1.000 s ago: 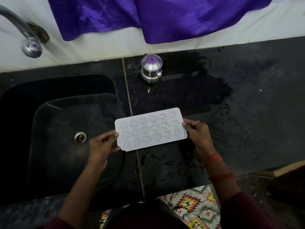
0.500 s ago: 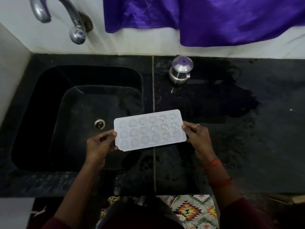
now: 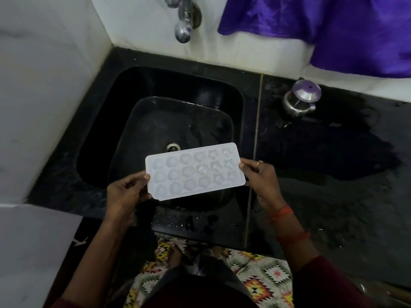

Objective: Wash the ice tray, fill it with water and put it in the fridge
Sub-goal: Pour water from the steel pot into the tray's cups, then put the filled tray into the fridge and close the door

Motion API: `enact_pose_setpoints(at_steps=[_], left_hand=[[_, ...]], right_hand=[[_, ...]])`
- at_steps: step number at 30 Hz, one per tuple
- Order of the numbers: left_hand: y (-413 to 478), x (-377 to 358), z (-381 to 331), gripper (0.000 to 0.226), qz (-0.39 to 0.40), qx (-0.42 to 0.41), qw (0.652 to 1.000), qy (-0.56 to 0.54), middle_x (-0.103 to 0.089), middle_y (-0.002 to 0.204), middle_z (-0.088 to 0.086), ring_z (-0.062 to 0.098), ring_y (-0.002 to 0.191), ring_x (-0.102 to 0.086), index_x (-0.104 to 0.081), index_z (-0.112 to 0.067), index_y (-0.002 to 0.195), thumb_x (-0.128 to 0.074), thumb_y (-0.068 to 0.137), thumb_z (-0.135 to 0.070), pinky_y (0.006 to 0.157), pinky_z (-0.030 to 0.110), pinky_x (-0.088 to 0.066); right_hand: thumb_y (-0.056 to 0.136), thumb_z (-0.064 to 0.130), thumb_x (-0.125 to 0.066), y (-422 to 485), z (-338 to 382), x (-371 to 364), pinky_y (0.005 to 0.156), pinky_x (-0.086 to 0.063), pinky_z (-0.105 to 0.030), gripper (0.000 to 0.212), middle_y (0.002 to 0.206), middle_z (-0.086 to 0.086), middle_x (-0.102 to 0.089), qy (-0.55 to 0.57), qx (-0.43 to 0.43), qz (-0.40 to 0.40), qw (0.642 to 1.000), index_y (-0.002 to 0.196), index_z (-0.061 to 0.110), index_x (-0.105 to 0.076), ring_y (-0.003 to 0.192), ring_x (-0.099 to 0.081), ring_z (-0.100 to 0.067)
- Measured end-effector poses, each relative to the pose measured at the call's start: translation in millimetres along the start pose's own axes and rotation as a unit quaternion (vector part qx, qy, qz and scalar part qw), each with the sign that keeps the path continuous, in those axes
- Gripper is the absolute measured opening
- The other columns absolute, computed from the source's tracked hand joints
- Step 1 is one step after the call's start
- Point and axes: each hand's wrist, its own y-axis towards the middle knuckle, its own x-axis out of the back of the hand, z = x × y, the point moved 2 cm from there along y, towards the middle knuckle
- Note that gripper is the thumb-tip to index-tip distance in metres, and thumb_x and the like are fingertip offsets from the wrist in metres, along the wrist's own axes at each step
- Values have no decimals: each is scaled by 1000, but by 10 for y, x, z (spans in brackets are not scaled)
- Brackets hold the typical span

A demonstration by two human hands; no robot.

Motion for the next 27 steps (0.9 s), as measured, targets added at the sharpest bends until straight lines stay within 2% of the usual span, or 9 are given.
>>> enact_pose_setpoints(at_steps=[5,10,15,19,23,27], left_hand=[[-56,533,29,6,-36,-2,999,-15,-75,88,6,11,67,-70,-74,-13,96,-70,92,-9,52,19,-57],[-117,1036,109,8,-71,1,996,-45,-76,84,3,10,66,-72,-75,-10,98,-72,91,-10,54,22,-59],[-215,1487,211,7,-109,9,992,-70,-76,83,2,8,63,-71,-75,-10,97,-71,91,-10,53,21,-58],[-321,1764,285,9,-128,12,987,-92,-76,80,1,6,59,-69,-74,-7,100,-71,91,-9,51,21,-57],[-439,2004,331,5,-151,9,982,-110,-76,75,-3,6,59,-68,-74,-9,95,-71,90,-8,50,19,-56],[-568,2244,441,6,-191,20,973,-129,-75,87,5,12,66,-70,-74,-8,96,-73,90,-10,53,21,-58]], right_hand=[[95,13,-70,-138,116,-488,95,-58,-52,22,102,3,-79,-23,10,40,999,96,34,-76,100,-75,-18],[94,13,-70,-261,173,-946,97,-57,-52,17,105,1,-78,-43,16,70,996,105,24,-77,102,-74,-18],[95,12,-69,-395,202,-1370,96,-57,-53,20,103,1,-78,-60,23,113,991,100,29,-77,101,-74,-19],[94,13,-70,-492,214,-1628,97,-56,-55,18,104,-4,-79,-68,28,139,988,111,16,-77,101,-75,-21],[93,16,-71,-584,210,-1861,95,-57,-55,20,104,-1,-79,-83,36,168,982,112,16,-77,100,-75,-20],[94,15,-70,-695,252,-2094,94,-58,-54,17,102,0,-79,-96,44,212,972,106,24,-77,99,-75,-19]])
